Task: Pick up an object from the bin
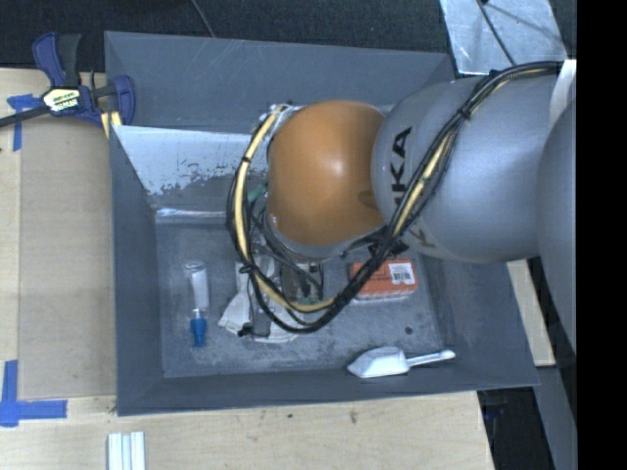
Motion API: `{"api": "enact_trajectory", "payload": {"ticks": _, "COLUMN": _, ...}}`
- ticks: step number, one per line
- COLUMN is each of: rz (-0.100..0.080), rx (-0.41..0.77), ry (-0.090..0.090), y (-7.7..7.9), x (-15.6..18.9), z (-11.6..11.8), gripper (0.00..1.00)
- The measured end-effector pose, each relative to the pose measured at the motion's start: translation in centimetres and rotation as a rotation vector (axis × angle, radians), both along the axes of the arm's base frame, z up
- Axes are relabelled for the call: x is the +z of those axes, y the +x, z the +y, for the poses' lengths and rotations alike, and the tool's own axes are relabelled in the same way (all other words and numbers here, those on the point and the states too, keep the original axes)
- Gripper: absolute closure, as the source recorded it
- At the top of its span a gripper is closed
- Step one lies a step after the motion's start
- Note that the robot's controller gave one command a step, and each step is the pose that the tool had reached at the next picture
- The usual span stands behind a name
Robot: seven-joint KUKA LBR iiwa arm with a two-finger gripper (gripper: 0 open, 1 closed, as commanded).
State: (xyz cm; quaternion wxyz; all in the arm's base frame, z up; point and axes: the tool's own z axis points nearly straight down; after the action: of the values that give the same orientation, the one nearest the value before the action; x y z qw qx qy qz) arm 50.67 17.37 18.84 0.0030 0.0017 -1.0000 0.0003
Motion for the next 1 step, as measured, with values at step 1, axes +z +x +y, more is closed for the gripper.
{"api": "enact_trajectory", "payload": {"ticks": 1, "rz": -0.008, "rx": -0.003, "ry": 0.002, "y": 0.19, "x": 0.45, "z": -0.08, "gripper": 0.00}}
